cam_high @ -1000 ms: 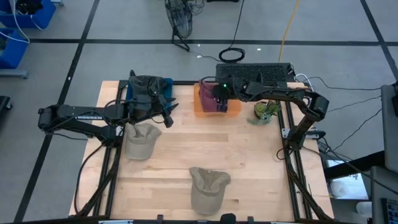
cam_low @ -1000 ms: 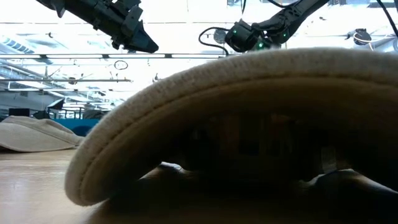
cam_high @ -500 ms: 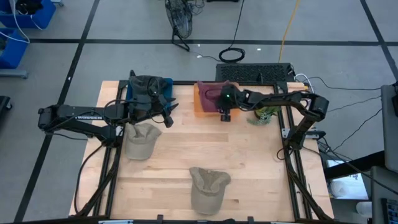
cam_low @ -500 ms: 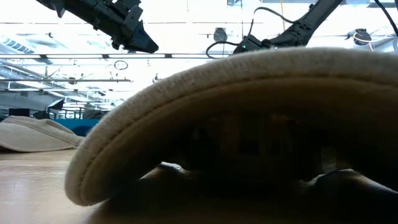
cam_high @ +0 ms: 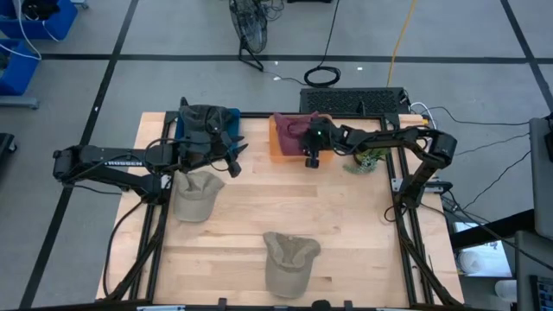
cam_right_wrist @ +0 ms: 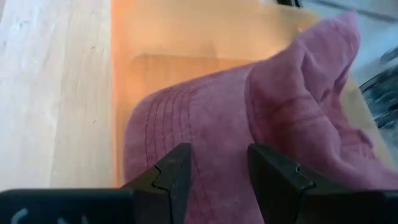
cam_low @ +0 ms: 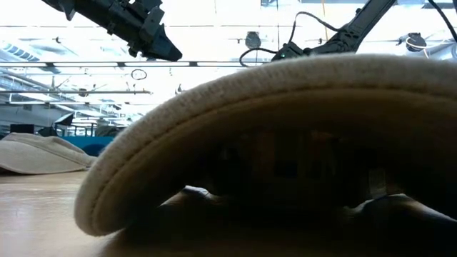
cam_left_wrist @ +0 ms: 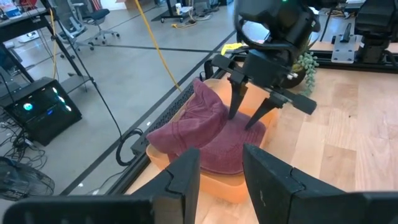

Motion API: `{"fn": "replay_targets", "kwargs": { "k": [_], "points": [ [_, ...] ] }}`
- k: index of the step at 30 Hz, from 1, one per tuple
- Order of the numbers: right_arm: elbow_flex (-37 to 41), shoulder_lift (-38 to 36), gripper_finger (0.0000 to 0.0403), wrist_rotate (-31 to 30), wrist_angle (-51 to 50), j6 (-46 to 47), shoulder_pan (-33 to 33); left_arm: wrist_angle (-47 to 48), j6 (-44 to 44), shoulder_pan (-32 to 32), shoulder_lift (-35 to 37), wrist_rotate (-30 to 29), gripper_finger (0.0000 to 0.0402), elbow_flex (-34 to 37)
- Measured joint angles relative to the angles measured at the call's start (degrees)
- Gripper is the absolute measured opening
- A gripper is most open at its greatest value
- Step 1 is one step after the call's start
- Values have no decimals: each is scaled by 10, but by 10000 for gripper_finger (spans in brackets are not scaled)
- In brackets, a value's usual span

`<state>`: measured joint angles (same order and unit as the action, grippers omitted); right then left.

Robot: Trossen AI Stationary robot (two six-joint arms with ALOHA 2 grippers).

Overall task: Pick & Place hat
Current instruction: Put the red cap into the orange bin

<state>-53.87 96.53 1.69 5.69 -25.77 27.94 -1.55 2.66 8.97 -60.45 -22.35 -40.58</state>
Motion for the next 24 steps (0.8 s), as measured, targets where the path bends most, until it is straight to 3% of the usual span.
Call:
{"fn": "replay_targets", "kwargs": {
  "k": [11, 24],
  "points": [
    [0, 0, 139, 91, -32, 134, 51, -2, -6, 0, 0, 0, 124, 0],
    [-3, 51, 139, 86, -46, 171, 54, -20, -6, 0, 0, 13, 124, 0]
  ]
}}
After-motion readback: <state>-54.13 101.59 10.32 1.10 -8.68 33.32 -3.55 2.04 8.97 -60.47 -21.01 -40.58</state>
